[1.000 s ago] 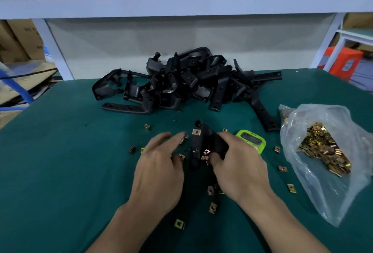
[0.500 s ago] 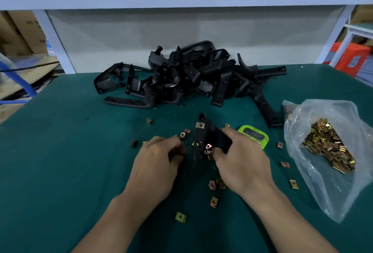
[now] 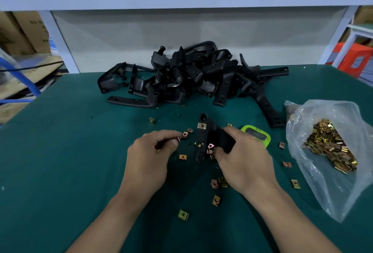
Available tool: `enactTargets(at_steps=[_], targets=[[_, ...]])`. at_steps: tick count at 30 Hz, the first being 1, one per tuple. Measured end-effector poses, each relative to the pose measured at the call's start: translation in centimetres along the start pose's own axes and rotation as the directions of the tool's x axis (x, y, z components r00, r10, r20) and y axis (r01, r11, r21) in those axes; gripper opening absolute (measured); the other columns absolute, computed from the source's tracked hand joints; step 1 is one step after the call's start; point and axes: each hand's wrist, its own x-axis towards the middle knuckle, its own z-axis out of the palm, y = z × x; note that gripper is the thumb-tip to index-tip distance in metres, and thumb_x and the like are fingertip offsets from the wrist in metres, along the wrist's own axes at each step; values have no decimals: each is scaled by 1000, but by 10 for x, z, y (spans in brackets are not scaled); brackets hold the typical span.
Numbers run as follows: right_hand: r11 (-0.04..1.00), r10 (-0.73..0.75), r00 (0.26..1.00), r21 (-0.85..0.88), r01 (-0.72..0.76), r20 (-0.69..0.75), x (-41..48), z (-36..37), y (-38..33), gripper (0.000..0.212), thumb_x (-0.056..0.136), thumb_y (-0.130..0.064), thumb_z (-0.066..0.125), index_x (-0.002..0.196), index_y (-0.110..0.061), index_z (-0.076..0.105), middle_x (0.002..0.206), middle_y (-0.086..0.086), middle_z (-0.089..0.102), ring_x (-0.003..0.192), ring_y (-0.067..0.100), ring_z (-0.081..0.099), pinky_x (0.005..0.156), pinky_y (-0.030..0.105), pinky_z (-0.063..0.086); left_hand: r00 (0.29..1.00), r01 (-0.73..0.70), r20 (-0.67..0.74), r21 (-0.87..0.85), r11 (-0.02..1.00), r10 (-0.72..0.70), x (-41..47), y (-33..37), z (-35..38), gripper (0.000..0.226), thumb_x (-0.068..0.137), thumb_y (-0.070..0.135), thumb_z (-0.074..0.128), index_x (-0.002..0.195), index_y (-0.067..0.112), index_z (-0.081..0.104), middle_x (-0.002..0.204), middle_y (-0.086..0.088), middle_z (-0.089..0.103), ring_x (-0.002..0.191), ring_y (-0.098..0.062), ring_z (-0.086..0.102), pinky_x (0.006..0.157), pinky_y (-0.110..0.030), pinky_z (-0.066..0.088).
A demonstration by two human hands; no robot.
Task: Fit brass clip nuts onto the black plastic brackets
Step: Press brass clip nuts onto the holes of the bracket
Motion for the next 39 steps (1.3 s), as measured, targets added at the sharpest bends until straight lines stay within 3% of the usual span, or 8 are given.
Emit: enactTargets(at_steps=[5, 7, 11, 16, 21, 25, 30, 39], targets=[[999, -39, 999, -19, 38, -6, 0, -1, -1, 14, 85, -32, 63, 96, -38, 57, 74, -17, 57, 67, 6, 54, 55, 30, 40, 998, 53, 22, -85, 995, -51, 1, -3, 2, 17, 92, 28, 74, 87, 44, 77, 84, 23, 75, 80, 3, 69, 67, -8, 47], [999, -38, 999, -13, 38, -3, -1, -1, -1, 15, 85, -32, 64, 98, -38, 58, 74, -18, 58, 66, 5, 54, 55, 29, 39, 999, 44, 27, -66, 997, -43, -1, -2, 4, 24, 97, 25, 68, 86, 44, 77, 85, 22, 75, 79, -4, 68, 65, -7, 47], [999, -36, 999, -8, 36, 0, 0, -1, 0, 16, 85, -33, 64, 99, -39, 59, 73, -19, 58, 66, 3, 54, 55, 28, 39, 999, 3, 33, -25, 1000, -2, -3, 2, 5, 31, 100, 19, 64, 85, 44, 74, 82, 26, 73, 81, 11, 66, 69, 0, 42], [1000, -24, 1000, -3, 24, 5, 1, 0, 1, 16, 85, -33, 64, 99, -40, 59, 73, -19, 59, 65, 4, 55, 55, 28, 40, 999, 14, 36, 31, 999, -15, -2, 4, 7, 32, 95, 21, 71, 82, 50, 73, 80, 32, 71, 80, 14, 65, 66, 0, 43], [1000, -27, 999, -5, 27, 18, 1, 0, 0, 17, 84, -32, 64, 99, -40, 60, 74, -17, 61, 69, 8, 58, 61, 33, 49, 996, 52, 72, 19, 998, -54, -2, 3, 8, 32, 83, 7, 82, 83, 38, 80, 76, 30, 73, 75, 12, 69, 67, -2, 48], [1000, -24, 1000, 6, 24, 8, 1, 0, 2, 17, 83, -32, 64, 98, -40, 60, 72, -18, 60, 67, 7, 57, 58, 31, 46, 999, 33, 5, 59, 998, -33, 0, 2, 5, 35, 80, 1, 83, 85, 35, 80, 76, 26, 74, 77, 15, 66, 68, 1, 46], [999, -28, 1000, 25, 29, -2, 2, 1, 2, 15, 82, -33, 63, 94, -41, 59, 68, -19, 59, 63, 5, 56, 53, 28, 42, 999, 6, -36, 42, 999, -4, -3, 4, 4, 31, 88, 10, 77, 87, 41, 78, 76, 42, 67, 81, 19, 64, 67, 4, 42], [999, 46, 999, -7, -46, -27, 5, -5, 3, 16, 78, -42, 66, 91, -37, 58, 70, -16, 58, 66, 12, 57, 53, 29, 37, 1000, -13, -13, 138, 990, 15, -2, -1, 6, 20, 86, 17, 79, 91, 36, 80, 76, 26, 71, 85, 20, 61, 70, 5, 38]])
